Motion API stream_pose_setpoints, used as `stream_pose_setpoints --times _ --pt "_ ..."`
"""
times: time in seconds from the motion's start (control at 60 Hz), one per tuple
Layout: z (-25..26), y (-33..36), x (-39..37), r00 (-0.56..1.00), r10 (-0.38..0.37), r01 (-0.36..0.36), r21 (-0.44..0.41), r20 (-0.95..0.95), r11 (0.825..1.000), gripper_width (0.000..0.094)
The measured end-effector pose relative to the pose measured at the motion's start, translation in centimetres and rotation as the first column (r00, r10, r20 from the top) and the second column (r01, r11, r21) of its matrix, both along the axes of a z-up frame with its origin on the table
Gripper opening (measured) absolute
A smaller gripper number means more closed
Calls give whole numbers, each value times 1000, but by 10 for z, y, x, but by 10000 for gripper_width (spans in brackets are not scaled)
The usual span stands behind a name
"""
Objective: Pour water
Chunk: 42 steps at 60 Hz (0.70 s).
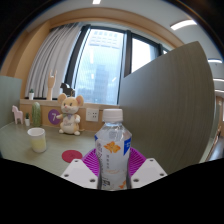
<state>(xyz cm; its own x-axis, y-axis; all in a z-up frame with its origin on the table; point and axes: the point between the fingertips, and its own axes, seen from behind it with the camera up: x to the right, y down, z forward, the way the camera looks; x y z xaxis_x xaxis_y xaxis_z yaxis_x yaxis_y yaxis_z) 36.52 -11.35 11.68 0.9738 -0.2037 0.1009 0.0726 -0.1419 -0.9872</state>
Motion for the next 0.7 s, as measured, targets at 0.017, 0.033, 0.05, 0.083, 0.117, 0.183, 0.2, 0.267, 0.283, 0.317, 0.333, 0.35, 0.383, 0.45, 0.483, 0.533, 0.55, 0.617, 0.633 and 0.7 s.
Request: stream_pose_setpoints --times 0.017,0.033,0.05,0.083,0.117,0.183,0.2,0.267,0.283,0.317,0.333,0.35,0.383,0.45,0.483,0.533,0.55,0.617,0.633,0.7 --pt "-1 3 -3 1000 11 -10 -10 14 1000 324" --pt "-1 6 -6 999 20 -19 -19 30 1000 324" --pt "0 9 -9 999 24 -23 -26 46 999 324" --pt "3 17 -15 996 33 -30 -39 89 999 325" --pt "9 26 -25 989 47 -41 -46 143 998 325" --pt "20 39 -43 958 72 -56 -65 279 996 323" --pt "22 44 -49 945 76 -55 -74 319 996 324" --pt "32 63 -71 868 113 -75 -96 484 993 321" --pt "33 66 -78 842 118 -76 -101 527 992 321" --pt "36 76 -91 781 129 -72 -117 611 991 322" --pt "37 80 -96 748 132 -68 -124 650 990 322" --pt "39 85 -103 713 138 -66 -131 687 989 322" --pt "41 93 -117 638 154 -69 -144 754 987 322" --pt "48 109 -138 491 168 -85 -144 855 986 321" --pt "52 115 -149 420 162 -88 -138 893 987 321" --pt "53 125 -163 298 165 -81 -148 940 986 321" --pt "55 132 -164 256 172 -85 -155 951 984 323" --pt "57 139 -184 95 178 -95 -169 980 981 325" --pt "57 141 -188 50 178 -93 -173 983 980 322" --pt "61 151 -201 -120 162 -89 -173 979 981 322"
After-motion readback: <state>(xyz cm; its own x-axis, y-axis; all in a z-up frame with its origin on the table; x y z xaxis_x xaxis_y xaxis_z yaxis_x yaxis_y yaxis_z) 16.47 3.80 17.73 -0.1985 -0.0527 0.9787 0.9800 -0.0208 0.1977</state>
